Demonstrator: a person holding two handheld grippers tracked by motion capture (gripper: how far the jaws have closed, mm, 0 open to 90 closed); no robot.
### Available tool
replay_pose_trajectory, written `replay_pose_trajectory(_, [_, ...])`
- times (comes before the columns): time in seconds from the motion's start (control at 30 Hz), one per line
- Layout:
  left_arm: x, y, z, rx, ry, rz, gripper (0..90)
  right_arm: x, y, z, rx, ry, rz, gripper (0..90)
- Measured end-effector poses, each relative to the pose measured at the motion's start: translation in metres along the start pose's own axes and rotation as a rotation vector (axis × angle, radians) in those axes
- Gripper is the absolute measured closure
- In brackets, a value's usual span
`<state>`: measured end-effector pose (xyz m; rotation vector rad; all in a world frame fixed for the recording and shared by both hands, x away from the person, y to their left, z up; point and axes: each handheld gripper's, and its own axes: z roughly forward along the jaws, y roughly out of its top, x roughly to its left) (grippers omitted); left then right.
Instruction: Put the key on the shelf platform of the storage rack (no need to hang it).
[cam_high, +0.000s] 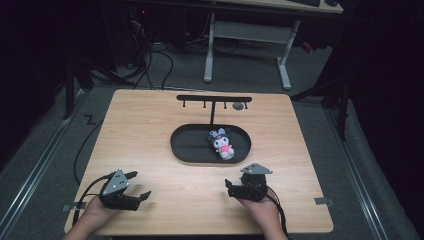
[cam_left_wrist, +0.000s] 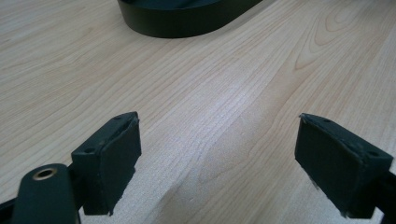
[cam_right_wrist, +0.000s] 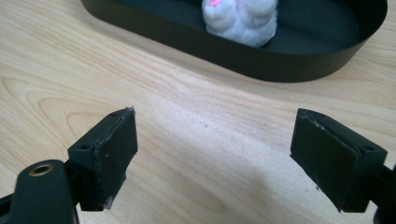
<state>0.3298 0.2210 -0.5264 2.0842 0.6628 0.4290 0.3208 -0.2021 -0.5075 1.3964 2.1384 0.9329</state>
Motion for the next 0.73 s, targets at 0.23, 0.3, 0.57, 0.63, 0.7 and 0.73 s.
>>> replay_pose_trajectory(0.23, [0.000, 0.000, 0.000, 0.000, 0.000, 0.000, 15.4, 0.013, -0.015, -0.002, -0.021, 0.001, -0.035, 15.0])
replay_pose_trajectory(0.3, [0.000, 0.000, 0.000, 0.001, 0.001, 0.001, 15.4, 0.017, -0.019, -0.003, -0.038, 0.005, -0.046, 14.9])
replay_pose_trajectory(0.57, [0.000, 0.000, 0.000, 0.000, 0.000, -0.001, 15.4, 0.030, -0.034, -0.011, -0.075, 0.006, -0.086, 14.9])
replay_pose_trajectory(0.63, [0.000, 0.000, 0.000, 0.001, 0.000, 0.000, 15.4, 0.030, -0.034, -0.011, -0.076, 0.008, -0.084, 14.9])
replay_pose_trajectory(0.7, [0.000, 0.000, 0.000, 0.000, -0.001, 0.002, 15.4, 0.029, -0.034, -0.010, -0.078, 0.006, -0.079, 14.9])
replay_pose_trajectory(0.73, [0.000, 0.000, 0.000, 0.000, -0.001, 0.002, 15.4, 0.028, -0.034, -0.009, -0.079, 0.004, -0.077, 14.9])
